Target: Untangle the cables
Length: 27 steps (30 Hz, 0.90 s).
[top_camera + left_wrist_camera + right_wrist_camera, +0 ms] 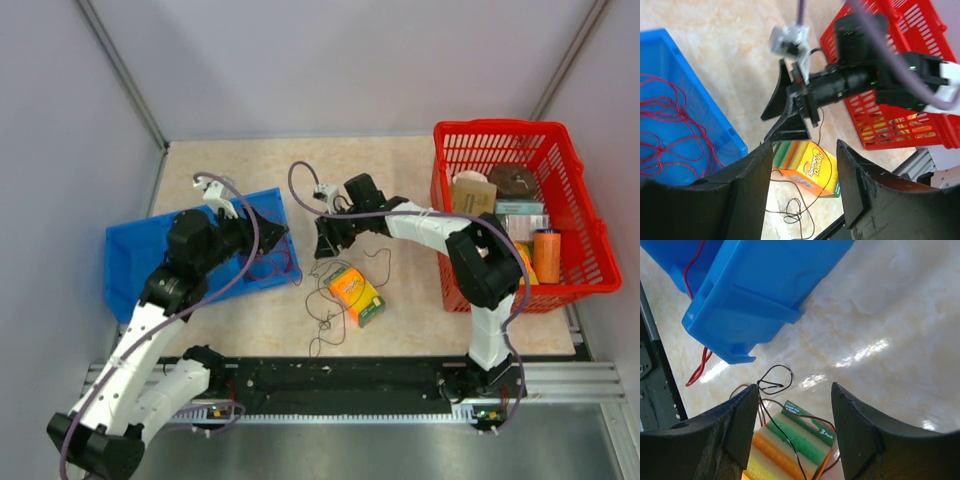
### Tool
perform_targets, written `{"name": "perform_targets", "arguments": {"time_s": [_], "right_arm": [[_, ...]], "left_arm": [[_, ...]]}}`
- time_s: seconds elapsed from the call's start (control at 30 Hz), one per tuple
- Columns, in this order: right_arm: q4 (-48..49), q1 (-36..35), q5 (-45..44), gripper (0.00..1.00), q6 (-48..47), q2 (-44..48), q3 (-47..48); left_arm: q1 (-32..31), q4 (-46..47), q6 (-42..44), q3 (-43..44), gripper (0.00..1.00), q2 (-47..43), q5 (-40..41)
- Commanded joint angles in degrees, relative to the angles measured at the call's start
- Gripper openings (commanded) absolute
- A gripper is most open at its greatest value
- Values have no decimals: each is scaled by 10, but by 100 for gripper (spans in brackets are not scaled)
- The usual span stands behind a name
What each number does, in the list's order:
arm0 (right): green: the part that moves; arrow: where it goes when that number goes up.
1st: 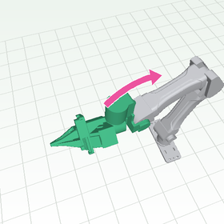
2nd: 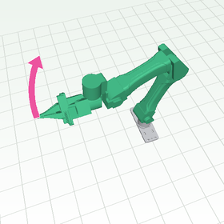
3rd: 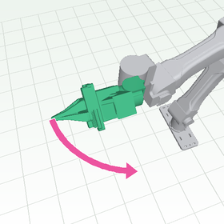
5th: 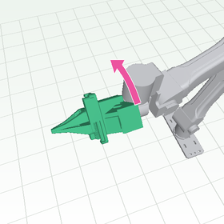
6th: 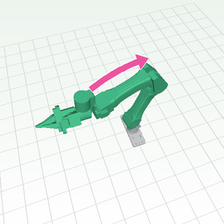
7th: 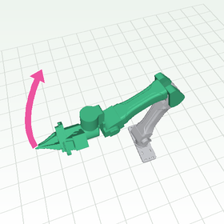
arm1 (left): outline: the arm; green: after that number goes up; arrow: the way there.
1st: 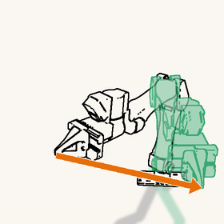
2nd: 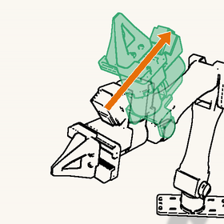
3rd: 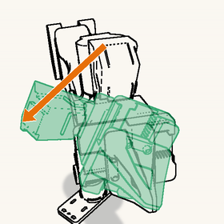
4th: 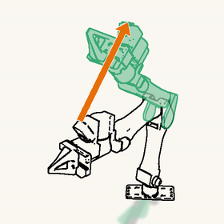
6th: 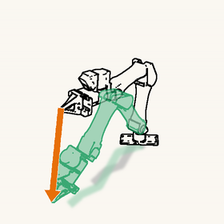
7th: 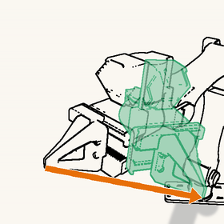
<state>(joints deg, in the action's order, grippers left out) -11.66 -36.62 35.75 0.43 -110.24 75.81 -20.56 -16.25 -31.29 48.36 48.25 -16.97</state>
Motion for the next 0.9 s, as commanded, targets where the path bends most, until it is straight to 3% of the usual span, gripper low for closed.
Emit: {"name": "perform_targets", "arguments": {"time_s": [0.0,0.17,0.33,0.4,0.47,0.73,0.87], "right_arm": [[-103,-26,24,58,-43,-24,43],[-116,-26,28,54,-44,-26,48],[-131,-26,49,40,-55,-26,50],[-136,-26,64,24,-61,-26,54],[-129,-26,51,0,-61,-11,57],[-43,26,-86,0,83,146,81],[-49,31,-132,0,135,214,105]], "left_arm": [[2,2,30,10,58,-42,26],[2,-11,33,27,58,-36,22],[2,3,20,27,58,-33,17],[2,3,19,31,59,-30,14],[2,7,18,32,60,-26,9],[3,94,-17,19,79,-3,-71],[-7,182,-52,17,81,17,-133]]}}
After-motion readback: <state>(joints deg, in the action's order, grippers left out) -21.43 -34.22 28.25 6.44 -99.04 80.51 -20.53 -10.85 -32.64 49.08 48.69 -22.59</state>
